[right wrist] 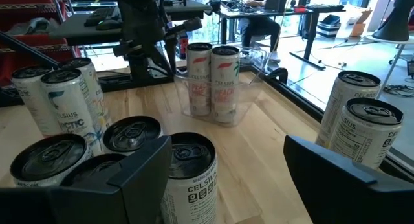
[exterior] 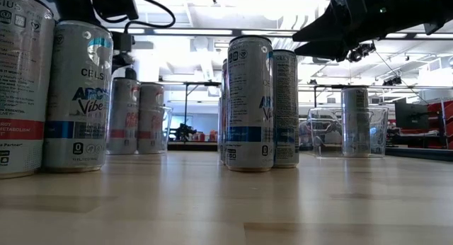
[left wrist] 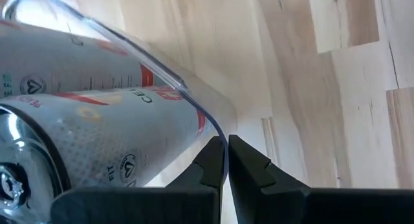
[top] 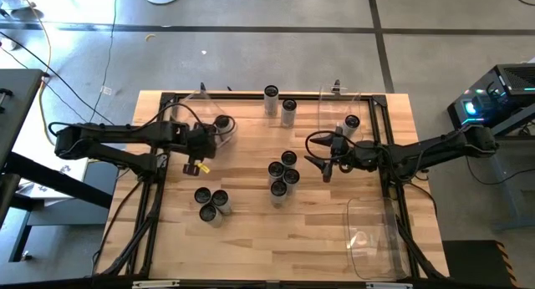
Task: Sort soda cans
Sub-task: Adjust the top left transparent bin on the table
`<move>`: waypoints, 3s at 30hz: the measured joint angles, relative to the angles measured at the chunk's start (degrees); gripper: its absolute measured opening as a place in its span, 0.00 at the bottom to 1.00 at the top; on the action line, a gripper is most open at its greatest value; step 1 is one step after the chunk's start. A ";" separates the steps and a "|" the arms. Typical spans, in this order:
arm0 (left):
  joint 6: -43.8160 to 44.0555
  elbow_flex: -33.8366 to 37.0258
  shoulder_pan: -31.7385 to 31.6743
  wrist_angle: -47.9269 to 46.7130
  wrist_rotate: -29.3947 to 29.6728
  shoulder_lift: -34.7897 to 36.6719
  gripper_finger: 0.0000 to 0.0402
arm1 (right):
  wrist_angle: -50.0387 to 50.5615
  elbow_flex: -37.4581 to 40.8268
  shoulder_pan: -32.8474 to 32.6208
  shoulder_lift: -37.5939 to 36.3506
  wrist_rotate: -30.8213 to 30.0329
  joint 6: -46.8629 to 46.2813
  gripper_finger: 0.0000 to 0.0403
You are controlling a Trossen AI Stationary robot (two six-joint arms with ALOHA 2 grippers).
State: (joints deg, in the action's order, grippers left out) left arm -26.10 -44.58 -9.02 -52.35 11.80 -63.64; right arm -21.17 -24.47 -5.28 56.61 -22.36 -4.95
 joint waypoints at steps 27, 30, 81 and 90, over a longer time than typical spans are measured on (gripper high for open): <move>-0.24 -0.15 0.07 5.54 -6.72 0.17 0.15 | 0.01 0.00 -0.01 0.01 0.00 -0.15 0.73; 3.80 -0.64 0.02 4.71 -6.59 0.17 0.22 | 0.02 0.00 0.00 0.01 -0.01 -0.13 0.73; 39.66 -13.18 -41.47 0.95 10.29 -23.14 0.00 | 1.42 0.00 0.00 0.01 -0.01 2.22 0.73; 37.82 -13.11 -40.03 13.13 7.87 -23.96 0.00 | 1.27 0.00 0.00 0.01 -0.01 2.02 0.73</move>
State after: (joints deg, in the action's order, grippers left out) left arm 11.72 -57.69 -49.05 -39.21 19.67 -87.59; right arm -19.90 -24.47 -5.28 56.62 -22.37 -2.93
